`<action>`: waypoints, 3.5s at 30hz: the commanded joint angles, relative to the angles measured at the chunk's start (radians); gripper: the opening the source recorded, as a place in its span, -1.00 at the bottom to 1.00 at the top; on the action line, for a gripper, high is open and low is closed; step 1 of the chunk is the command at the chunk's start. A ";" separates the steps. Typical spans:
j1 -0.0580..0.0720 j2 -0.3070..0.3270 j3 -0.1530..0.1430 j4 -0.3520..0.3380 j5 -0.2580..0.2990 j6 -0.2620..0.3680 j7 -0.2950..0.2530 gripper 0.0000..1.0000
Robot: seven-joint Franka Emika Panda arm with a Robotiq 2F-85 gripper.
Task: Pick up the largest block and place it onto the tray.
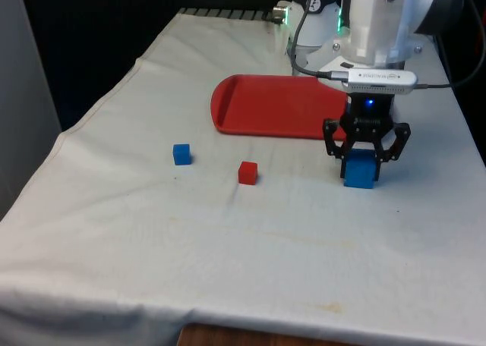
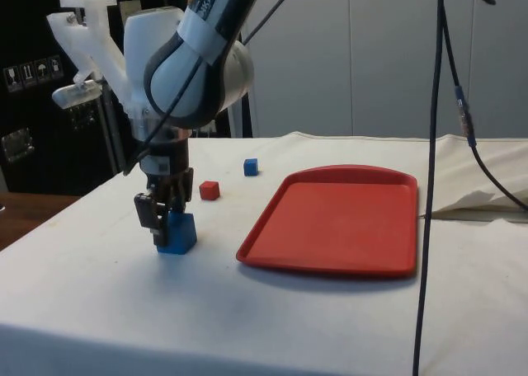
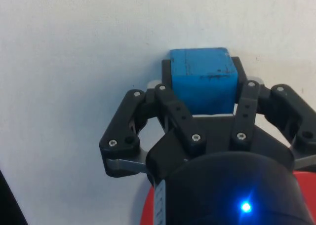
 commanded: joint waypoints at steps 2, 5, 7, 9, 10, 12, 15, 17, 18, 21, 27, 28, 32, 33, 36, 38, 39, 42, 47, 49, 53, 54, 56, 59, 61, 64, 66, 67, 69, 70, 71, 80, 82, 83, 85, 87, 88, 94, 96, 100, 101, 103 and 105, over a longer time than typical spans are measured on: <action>-0.003 0.006 0.006 0.003 0.008 0.012 -0.001 -1.00; -0.002 0.000 0.001 0.003 0.003 -0.001 0.000 -1.00; 0.003 -0.011 -0.005 -0.002 -0.002 -0.006 0.003 -1.00; 0.008 -0.028 -0.011 -0.009 -0.007 -0.014 0.007 -1.00; 0.000 -0.011 -0.003 0.001 0.000 -0.004 0.000 -1.00; 0.009 -0.039 -0.013 -0.015 -0.010 -0.021 0.008 -1.00; 0.011 -0.060 -0.017 -0.023 -0.016 -0.035 0.011 -1.00; 0.010 -0.073 -0.018 -0.028 -0.021 -0.042 0.011 -1.00; 0.010 -0.079 -0.018 -0.031 -0.023 -0.045 0.010 -1.00; 0.011 -0.098 -0.022 -0.039 -0.030 -0.055 0.011 -1.00; 0.013 -0.144 -0.029 -0.054 -0.049 -0.088 0.014 -1.00; 0.002 -0.136 -0.016 -0.046 -0.034 -0.084 0.000 -1.00; 0.012 -0.173 -0.032 -0.068 -0.060 -0.103 0.014 -1.00; 0.012 -0.180 -0.032 -0.071 -0.064 -0.107 0.015 -1.00; 0.009 -0.205 -0.032 -0.094 -0.074 -0.110 0.010 -1.00; 0.002 -0.207 -0.024 -0.094 -0.066 -0.116 0.001 -1.00; 0.010 -0.218 -0.033 -0.110 -0.080 -0.108 0.009 -1.00; 0.013 -0.245 -0.033 -0.144 -0.094 -0.101 0.009 -1.00; 0.007 -0.264 -0.024 -0.168 -0.097 -0.105 0.000 -1.00; 0.018 -0.290 -0.032 -0.205 -0.121 -0.089 0.014 -1.00; 0.019 -0.330 -0.030 -0.255 -0.141 -0.081 0.016 -1.00; 0.019 -0.337 -0.029 -0.265 -0.146 -0.080 0.017 -1.00; 0.019 -0.352 -0.028 -0.282 -0.153 -0.079 0.018 -1.00; 0.019 -0.367 -0.027 -0.302 -0.160 -0.076 0.018 -1.00; 0.018 -0.380 -0.026 -0.318 -0.167 -0.074 0.018 -1.00; 0.019 -0.411 -0.024 -0.356 -0.181 -0.070 0.020 -1.00; 0.019 -0.427 -0.023 -0.375 -0.189 -0.069 0.021 -1.00; 0.011 -0.422 -0.014 -0.365 -0.168 -0.082 0.002 -1.00; 0.019 -0.442 -0.021 -0.393 -0.197 -0.069 0.021 -1.00; 0.018 -0.457 -0.020 -0.412 -0.203 -0.068 0.021 -1.00; 0.017 -0.463 -0.020 -0.420 -0.206 -0.068 0.021 -1.00; 0.008 -0.526 -0.024 -0.508 -0.219 -0.055 -0.004 -1.00; 0.006 -0.538 -0.025 -0.527 -0.220 -0.049 -0.012 -1.00; 0.005 -0.544 -0.026 -0.537 -0.220 -0.045 -0.016 -1.00; 0.004 -0.548 -0.025 -0.543 -0.204 -0.053 -0.031 -1.00; 0.001 -0.566 -0.033 -0.574 -0.218 -0.034 -0.038 -1.00; 0.000 -0.571 -0.035 -0.584 -0.217 -0.030 -0.044 -1.00; -0.005 -0.590 -0.048 -0.634 -0.211 -0.006 -0.081 -1.00; -0.006 -0.592 -0.054 -0.653 -0.206 0.009 -0.097 -1.00; -0.009 -0.592 -0.070 -0.697 -0.193 0.050 -0.134 -1.00; -0.009 -0.592 -0.070 -0.697 -0.193 0.050 -0.134 -1.00; -0.011 -0.588 -0.082 -0.723 -0.182 0.080 -0.161 -1.00; -0.012 -0.585 -0.086 -0.730 -0.178 0.089 -0.170 -1.00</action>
